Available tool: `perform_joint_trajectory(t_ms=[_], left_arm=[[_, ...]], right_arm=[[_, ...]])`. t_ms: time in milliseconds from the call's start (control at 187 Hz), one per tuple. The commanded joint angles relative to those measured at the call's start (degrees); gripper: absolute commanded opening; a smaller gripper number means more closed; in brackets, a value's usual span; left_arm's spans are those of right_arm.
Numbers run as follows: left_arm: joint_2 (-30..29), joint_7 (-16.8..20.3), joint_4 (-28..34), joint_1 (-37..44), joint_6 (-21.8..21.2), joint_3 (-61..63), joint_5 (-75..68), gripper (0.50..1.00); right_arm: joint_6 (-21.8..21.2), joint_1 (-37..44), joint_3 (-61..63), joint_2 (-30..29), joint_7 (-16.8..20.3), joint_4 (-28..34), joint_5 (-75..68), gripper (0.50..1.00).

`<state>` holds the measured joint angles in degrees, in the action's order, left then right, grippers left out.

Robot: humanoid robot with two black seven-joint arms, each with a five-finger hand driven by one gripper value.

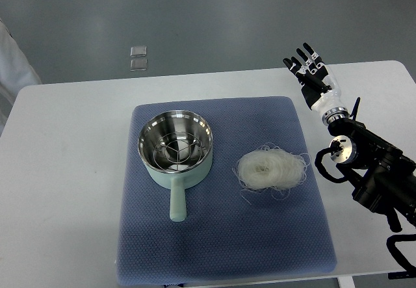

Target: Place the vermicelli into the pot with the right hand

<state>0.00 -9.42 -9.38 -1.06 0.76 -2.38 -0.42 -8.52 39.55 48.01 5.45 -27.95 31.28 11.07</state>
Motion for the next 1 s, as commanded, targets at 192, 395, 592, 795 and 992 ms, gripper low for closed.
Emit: perform_joint_trajectory(t_ms=[192,395,592,795,992], left_arm=[[0.0,0.0,0.0,0.0,-0.1,-0.1,0.0,1.0],[0.0,0.0,0.0,-0.5,0.0,0.0,0.0,1.0],[0.0,0.0,0.0,-0.6,0.0,0.0,0.0,1.0],[0.0,0.0,0.0,-0.6,0.0,0.0,0.0,1.0],[0.0,0.0,0.0,-0.6,0.0,0.0,0.0,1.0]], right_arm=[[0.1,0.0,0.0,0.0,0.0,-0.2,0.0,0.928],[0.1,-0.1,0.1,0.0,0.0,-0.8,0.0,0.928],[0.3,0.2,-0.2,0.1,0.0,-0.7,0.0,0.928],[0.2,0.2,-0.2,0.5,-0.1,-0.4,0.4,0.928],[0.2,0.4,-0.3,0.7,-0.3,0.2,9.6,0.928]])
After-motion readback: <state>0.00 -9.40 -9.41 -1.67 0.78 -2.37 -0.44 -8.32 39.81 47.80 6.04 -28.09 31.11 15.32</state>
